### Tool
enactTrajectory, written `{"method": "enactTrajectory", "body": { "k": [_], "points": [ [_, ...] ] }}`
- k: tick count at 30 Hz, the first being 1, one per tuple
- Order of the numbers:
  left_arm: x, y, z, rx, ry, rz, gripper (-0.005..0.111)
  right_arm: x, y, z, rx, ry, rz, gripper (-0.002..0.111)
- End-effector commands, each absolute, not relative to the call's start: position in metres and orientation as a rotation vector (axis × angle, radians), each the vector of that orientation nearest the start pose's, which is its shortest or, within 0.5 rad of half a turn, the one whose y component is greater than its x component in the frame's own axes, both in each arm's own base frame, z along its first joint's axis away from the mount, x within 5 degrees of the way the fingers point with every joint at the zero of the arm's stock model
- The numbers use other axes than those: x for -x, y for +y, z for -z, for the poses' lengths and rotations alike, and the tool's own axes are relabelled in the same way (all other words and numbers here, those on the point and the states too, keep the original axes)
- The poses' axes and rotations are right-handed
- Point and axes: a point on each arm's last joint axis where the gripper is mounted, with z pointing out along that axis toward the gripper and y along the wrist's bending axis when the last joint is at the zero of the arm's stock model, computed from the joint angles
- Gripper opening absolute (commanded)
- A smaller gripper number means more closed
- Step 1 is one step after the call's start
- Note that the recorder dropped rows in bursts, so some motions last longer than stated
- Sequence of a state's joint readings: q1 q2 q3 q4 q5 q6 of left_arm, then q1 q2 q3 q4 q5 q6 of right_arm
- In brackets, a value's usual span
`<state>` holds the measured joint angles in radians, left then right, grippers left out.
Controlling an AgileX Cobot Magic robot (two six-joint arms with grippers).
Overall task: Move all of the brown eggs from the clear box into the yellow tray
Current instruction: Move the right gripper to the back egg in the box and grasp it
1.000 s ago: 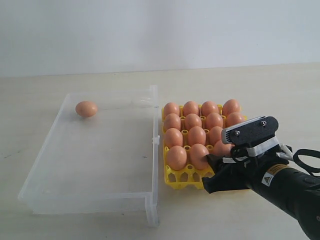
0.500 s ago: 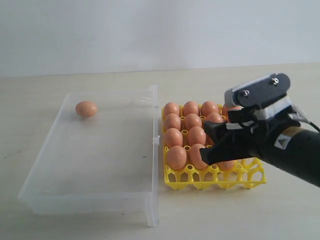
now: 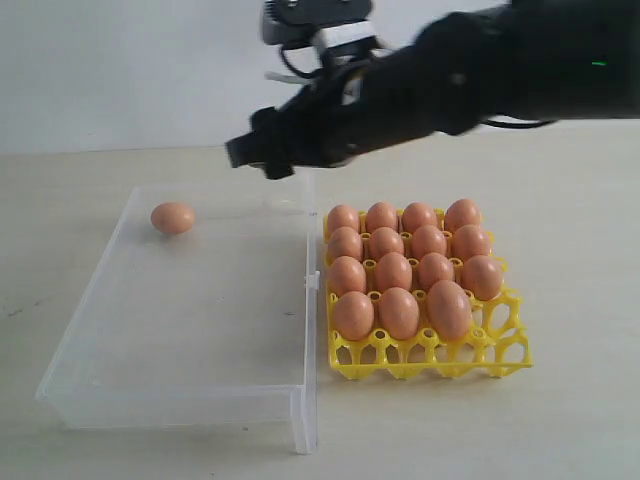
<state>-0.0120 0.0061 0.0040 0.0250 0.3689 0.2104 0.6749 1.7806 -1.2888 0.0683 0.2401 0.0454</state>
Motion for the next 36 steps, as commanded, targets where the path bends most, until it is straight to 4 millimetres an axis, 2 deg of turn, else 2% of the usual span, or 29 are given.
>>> {"method": "enactTrajectory", "body": {
  "k": [1, 2, 3, 5, 8, 10, 14, 21, 27, 36],
  "points": [
    [-0.053, 0.0, -0.18, -0.214, 1.837, -0.16, 0.0, -0.351, 0.312, -0.227, 0.821, 2.233, -0.342, 0.065],
    [-0.053, 0.0, -0.18, -0.214, 1.837, -0.16, 0.0, -0.357, 0.323, -0.227, 0.873, 2.219, -0.298, 0.065],
    [-0.053, 0.0, -0.18, -0.214, 1.837, -0.16, 0.0, -0.363, 0.332, -0.213, 0.948, 2.239, -0.22, 0.065],
    [-0.053, 0.0, -0.18, -0.214, 1.837, -0.16, 0.0, -0.373, 0.349, -0.205, 1.07, 2.185, -0.063, 0.065],
    [-0.053, 0.0, -0.18, -0.214, 1.837, -0.16, 0.0, -0.379, 0.372, -0.19, 1.216, 2.091, 0.068, 0.065],
    [-0.053, 0.0, -0.18, -0.214, 1.837, -0.16, 0.0, -0.38, 0.385, -0.182, 1.261, 2.053, 0.06, 0.065],
    [-0.053, 0.0, -0.18, -0.214, 1.837, -0.16, 0.0, -0.386, 0.404, -0.162, 1.232, 2.012, -0.03, 0.065],
    [-0.053, 0.0, -0.18, -0.217, 1.837, -0.158, 0.0, -0.4, 0.409, -0.14, 1.286, 1.952, 0.01, 0.065],
    [-0.053, 0.0, -0.181, -0.226, 1.833, -0.151, 0.0, -0.413, 0.406, -0.131, 1.25, 1.927, -0.011, 0.065],
    [-0.053, 0.0, -0.181, -0.226, 1.833, -0.151, 0.0, -0.417, 0.408, -0.117, 1.216, 1.918, -0.073, 0.065]
  ]
}}
